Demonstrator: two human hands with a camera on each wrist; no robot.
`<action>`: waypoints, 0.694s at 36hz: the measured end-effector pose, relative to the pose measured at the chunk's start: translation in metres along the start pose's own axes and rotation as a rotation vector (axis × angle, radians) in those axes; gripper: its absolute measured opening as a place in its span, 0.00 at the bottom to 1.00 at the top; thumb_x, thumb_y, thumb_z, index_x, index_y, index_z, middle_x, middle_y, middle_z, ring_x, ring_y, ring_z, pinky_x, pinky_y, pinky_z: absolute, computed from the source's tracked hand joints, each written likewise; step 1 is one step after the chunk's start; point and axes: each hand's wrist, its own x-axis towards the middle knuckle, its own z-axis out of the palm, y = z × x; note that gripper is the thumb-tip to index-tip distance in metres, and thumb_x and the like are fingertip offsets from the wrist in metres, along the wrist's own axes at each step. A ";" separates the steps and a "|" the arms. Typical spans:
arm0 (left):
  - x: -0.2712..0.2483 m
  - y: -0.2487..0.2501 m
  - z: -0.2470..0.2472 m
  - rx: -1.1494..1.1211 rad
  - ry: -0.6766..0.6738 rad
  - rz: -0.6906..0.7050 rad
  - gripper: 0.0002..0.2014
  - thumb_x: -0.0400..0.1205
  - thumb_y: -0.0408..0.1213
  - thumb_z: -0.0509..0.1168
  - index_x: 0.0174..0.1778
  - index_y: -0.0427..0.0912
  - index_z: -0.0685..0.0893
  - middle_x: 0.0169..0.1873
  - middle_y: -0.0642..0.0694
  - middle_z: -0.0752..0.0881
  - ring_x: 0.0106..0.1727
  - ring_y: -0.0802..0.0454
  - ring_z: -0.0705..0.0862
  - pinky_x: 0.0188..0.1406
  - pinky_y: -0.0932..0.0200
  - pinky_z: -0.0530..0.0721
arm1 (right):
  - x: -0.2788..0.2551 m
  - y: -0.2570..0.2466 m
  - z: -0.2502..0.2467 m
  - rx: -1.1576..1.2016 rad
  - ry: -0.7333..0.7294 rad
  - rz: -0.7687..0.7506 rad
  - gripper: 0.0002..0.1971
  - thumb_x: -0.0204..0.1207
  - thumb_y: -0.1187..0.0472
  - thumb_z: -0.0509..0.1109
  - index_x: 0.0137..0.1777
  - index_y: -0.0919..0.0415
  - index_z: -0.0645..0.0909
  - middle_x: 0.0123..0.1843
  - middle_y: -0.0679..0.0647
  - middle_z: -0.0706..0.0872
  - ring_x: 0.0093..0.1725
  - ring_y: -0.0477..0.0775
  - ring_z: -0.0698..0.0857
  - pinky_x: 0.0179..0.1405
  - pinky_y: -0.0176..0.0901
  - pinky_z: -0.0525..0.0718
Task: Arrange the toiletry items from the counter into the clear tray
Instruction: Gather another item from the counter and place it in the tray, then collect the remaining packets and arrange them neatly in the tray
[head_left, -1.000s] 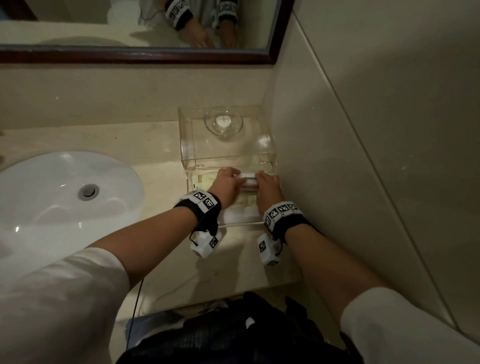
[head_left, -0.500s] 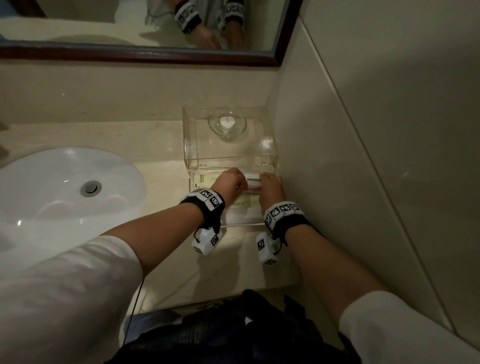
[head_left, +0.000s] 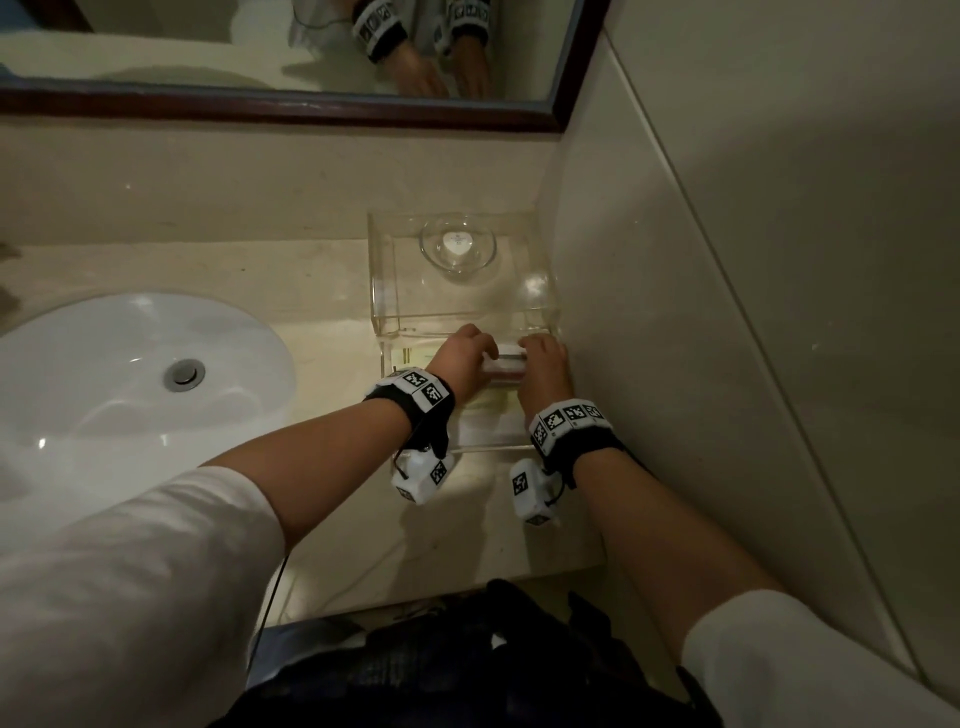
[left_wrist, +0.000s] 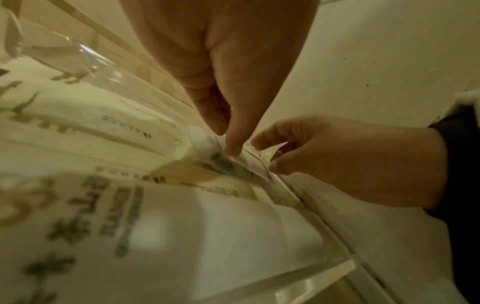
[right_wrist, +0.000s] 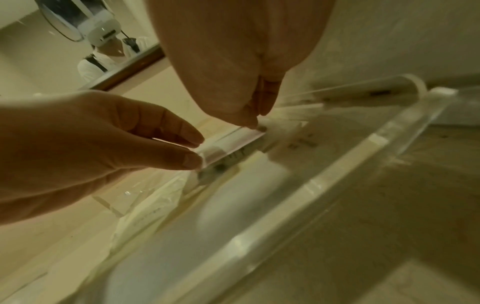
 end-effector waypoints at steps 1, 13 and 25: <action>-0.002 -0.001 -0.002 -0.016 0.011 0.000 0.13 0.73 0.33 0.73 0.52 0.35 0.84 0.53 0.37 0.79 0.45 0.43 0.83 0.48 0.59 0.79 | 0.000 -0.003 -0.001 0.010 0.035 -0.032 0.25 0.71 0.79 0.61 0.68 0.63 0.74 0.71 0.59 0.73 0.73 0.59 0.68 0.71 0.46 0.71; -0.031 -0.026 -0.042 -0.144 0.090 -0.108 0.12 0.78 0.38 0.70 0.57 0.41 0.84 0.56 0.43 0.83 0.48 0.48 0.85 0.50 0.60 0.81 | -0.005 -0.063 -0.001 0.141 0.112 -0.292 0.24 0.63 0.84 0.60 0.55 0.65 0.81 0.56 0.60 0.82 0.60 0.60 0.76 0.56 0.44 0.77; -0.093 -0.090 -0.104 -0.255 0.194 -0.266 0.13 0.79 0.37 0.68 0.58 0.37 0.80 0.54 0.45 0.87 0.44 0.55 0.80 0.42 0.70 0.72 | -0.015 -0.146 0.030 0.160 0.039 -0.402 0.21 0.68 0.82 0.60 0.56 0.64 0.81 0.55 0.58 0.81 0.58 0.56 0.77 0.53 0.38 0.75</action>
